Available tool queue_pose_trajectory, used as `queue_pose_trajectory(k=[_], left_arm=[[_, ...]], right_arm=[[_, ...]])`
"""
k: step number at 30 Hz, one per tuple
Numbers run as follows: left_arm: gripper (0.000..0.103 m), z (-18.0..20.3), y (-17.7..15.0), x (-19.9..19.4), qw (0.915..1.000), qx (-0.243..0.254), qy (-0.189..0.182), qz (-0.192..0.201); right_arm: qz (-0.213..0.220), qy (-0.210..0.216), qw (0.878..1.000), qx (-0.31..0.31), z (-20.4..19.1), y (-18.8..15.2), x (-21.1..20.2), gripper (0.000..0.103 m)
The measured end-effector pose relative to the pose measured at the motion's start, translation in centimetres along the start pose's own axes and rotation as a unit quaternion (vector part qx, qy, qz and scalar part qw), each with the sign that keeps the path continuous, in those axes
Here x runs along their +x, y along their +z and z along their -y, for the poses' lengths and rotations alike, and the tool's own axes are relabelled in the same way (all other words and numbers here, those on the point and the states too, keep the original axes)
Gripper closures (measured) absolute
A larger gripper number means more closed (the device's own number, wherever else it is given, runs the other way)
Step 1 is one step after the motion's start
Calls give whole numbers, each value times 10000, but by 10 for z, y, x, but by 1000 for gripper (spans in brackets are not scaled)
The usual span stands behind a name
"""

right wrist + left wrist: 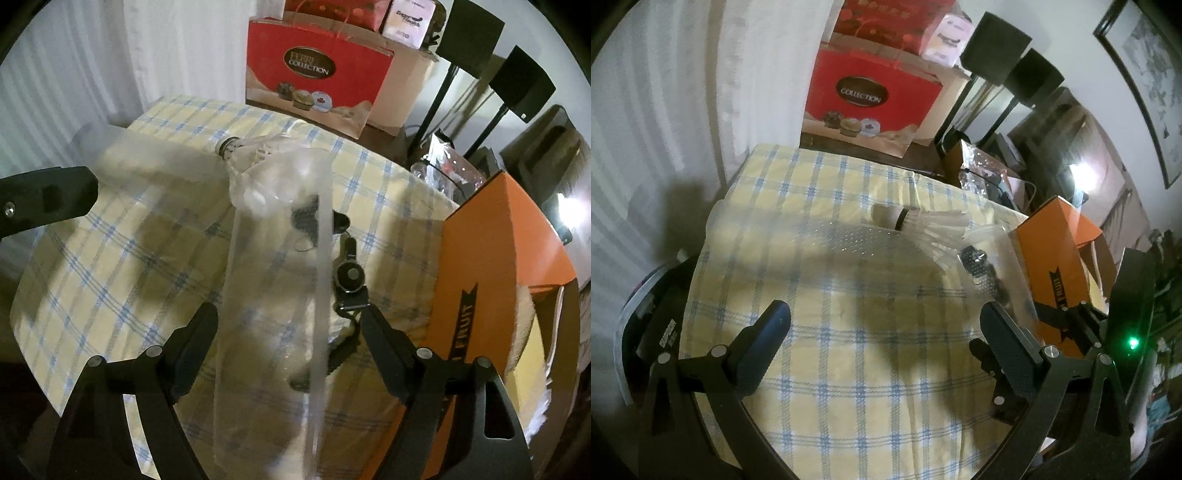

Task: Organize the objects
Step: 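Grasp the clear plastic tube with the right tool and lift it, then grasp the white shuttlecock with the left tool while the right tool holds the tube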

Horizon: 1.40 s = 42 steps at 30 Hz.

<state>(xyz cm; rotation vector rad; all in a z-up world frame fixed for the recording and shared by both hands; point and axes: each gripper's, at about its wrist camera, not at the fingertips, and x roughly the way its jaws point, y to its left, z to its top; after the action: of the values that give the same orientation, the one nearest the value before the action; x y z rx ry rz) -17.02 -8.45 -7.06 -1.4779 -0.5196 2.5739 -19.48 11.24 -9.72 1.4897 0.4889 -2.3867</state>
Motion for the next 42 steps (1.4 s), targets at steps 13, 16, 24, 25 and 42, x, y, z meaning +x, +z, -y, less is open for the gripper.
queue_pose_trajectory(k=[13,16,24,25,42], left_arm=[[1,8,3,1,10000,63,-35,-6],[1,15,6,4,9999,160,16,3],[1,51,21,32,9950,825,550,150],[1,54,22,37,9939,895,621,148],[82,82,36,93,9825,1327,1306,-20]], right_arm=[[4,462,9987,227,5,-7,-10,48],[180,698,9962,491,19,-11,-29,48],[605,1242,9844,1086,62,-9,-77,48],[622,1306,9829,1138,67,-10,-82,48],[877,1208,9780,1459,111,-24,-123,47]])
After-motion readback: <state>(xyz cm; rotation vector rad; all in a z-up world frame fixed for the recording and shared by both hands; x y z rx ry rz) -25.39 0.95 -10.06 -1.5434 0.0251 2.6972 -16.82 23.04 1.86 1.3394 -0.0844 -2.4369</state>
